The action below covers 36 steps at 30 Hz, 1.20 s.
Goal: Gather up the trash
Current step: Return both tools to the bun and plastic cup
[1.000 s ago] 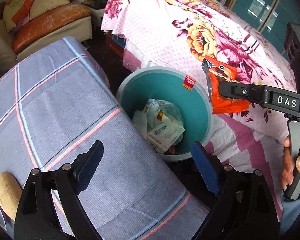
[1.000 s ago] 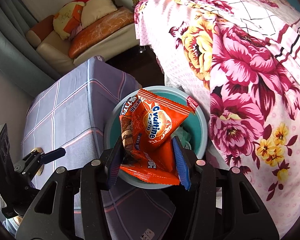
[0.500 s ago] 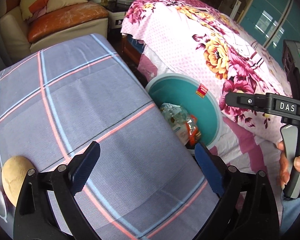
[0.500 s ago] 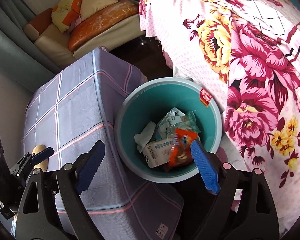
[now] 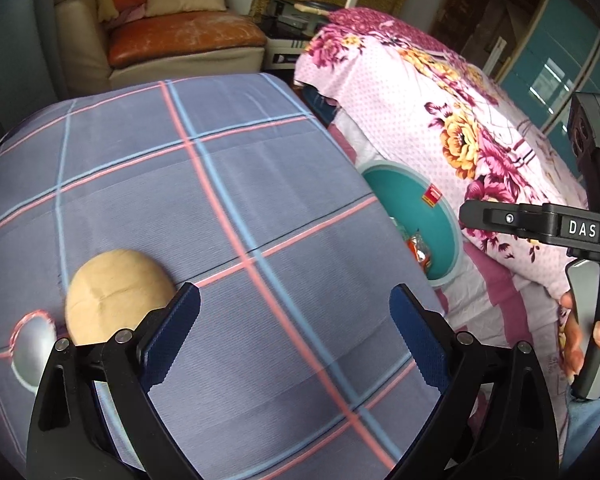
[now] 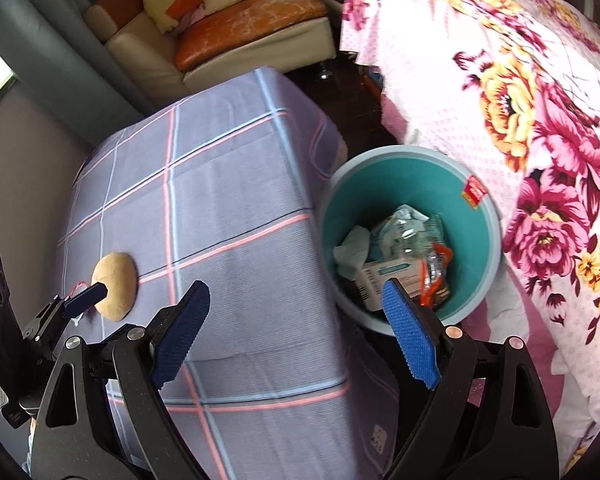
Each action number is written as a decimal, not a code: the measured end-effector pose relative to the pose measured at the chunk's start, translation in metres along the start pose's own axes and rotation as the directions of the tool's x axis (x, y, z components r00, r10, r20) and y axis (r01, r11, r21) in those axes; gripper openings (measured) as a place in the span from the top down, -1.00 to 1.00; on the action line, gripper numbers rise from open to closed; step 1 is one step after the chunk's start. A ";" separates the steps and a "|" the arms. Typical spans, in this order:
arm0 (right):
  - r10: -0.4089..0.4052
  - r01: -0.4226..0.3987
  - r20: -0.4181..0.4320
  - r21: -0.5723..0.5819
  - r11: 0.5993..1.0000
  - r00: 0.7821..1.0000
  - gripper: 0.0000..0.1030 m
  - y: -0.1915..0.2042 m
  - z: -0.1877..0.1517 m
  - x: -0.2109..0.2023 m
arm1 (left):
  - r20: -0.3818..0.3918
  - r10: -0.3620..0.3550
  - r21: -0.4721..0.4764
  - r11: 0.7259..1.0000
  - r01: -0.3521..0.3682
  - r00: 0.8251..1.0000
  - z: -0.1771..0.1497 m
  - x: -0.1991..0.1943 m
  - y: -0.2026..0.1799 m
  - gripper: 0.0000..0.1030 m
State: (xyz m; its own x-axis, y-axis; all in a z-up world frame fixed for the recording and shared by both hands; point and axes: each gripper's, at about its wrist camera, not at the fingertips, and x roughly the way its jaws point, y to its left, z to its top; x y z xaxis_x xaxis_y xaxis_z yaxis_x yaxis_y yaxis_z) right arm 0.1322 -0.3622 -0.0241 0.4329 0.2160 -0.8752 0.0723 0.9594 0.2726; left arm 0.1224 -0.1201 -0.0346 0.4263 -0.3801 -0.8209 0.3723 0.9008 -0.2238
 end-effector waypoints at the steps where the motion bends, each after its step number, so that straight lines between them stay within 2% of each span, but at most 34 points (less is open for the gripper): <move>1: 0.002 -0.002 -0.003 -0.012 1.000 1.000 -0.63 0.009 -0.002 0.000 | 0.006 0.006 -0.010 1.000 -0.006 1.000 -0.003 -0.006 0.007 -0.86; 12: 0.026 -0.032 -0.045 -0.131 0.991 0.999 -0.63 0.094 -0.014 0.011 | 0.053 0.094 -0.117 0.989 -0.087 0.994 -0.040 -0.050 0.089 -0.86; 19: 0.041 -0.057 -0.091 -0.184 0.981 0.995 -0.63 0.140 -0.023 0.031 | 0.032 0.146 -0.189 0.972 -0.137 0.989 -0.068 -0.064 0.145 -0.86; 27: 0.034 -0.065 -0.146 -0.215 0.975 0.989 -0.63 0.167 -0.028 0.059 | -0.010 0.203 -0.159 0.966 -0.202 0.979 -0.081 -0.052 0.178 -0.86; 32: 0.022 -0.061 -0.170 -0.230 0.971 0.985 -0.63 0.177 -0.026 0.072 | -0.005 0.209 -0.138 0.968 -0.208 0.978 -0.076 -0.043 0.182 -0.85; 34: 0.017 -0.059 -0.176 -0.238 0.970 0.984 -0.63 0.182 -0.026 0.076 | 0.000 0.215 -0.123 0.969 -0.213 0.977 -0.074 -0.040 0.182 -0.77; 36: 0.014 -0.058 -0.180 -0.244 0.968 0.984 -0.63 0.186 -0.025 0.079 | -0.007 0.200 -0.122 0.972 -0.200 0.980 -0.073 -0.035 0.183 -0.49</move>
State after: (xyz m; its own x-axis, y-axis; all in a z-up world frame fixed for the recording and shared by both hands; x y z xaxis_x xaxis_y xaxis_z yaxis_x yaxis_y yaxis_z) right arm 0.1574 -0.1621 -0.0528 0.2647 0.2586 -0.9290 -0.1744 0.9603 0.2176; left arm 0.1151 0.0733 -0.0850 0.4863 -0.1903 -0.8528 0.1763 0.9773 -0.1175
